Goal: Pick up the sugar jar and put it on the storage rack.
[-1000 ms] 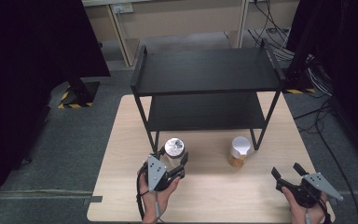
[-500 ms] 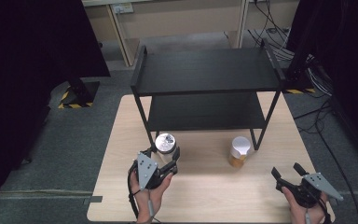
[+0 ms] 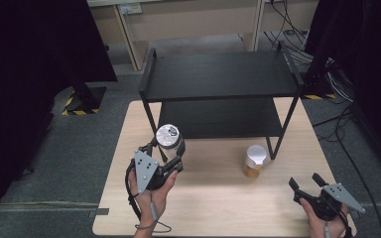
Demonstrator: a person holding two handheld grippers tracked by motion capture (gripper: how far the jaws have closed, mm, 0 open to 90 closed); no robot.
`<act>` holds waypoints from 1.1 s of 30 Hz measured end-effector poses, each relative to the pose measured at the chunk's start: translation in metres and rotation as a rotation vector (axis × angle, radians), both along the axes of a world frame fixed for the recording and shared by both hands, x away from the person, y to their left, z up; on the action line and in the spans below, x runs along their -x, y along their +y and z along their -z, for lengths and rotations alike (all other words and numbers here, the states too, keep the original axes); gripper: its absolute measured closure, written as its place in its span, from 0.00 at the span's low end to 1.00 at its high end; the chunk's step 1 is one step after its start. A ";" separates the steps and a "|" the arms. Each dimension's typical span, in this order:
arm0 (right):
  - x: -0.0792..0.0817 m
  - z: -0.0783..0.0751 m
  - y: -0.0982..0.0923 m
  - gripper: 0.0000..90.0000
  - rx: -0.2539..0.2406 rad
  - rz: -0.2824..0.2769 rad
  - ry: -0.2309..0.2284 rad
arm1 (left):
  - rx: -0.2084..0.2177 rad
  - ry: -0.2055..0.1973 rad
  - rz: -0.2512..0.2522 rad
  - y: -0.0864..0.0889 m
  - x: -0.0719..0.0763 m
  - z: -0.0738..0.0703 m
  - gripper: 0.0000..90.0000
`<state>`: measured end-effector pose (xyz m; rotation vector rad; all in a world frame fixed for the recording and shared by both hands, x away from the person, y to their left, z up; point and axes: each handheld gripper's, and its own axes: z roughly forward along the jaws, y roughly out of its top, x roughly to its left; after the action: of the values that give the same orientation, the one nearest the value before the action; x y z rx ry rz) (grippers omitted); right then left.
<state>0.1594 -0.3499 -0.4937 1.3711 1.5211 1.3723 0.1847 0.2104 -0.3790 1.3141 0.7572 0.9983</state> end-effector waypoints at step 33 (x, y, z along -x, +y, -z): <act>0.000 0.000 -0.001 0.11 -0.011 0.002 0.003 | 0.020 -0.044 -0.018 -0.002 -0.019 -0.061 0.35</act>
<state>0.1597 -0.3510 -0.4938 1.3809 1.5163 1.3797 0.2042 0.2081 -0.3176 1.2658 0.7449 1.0283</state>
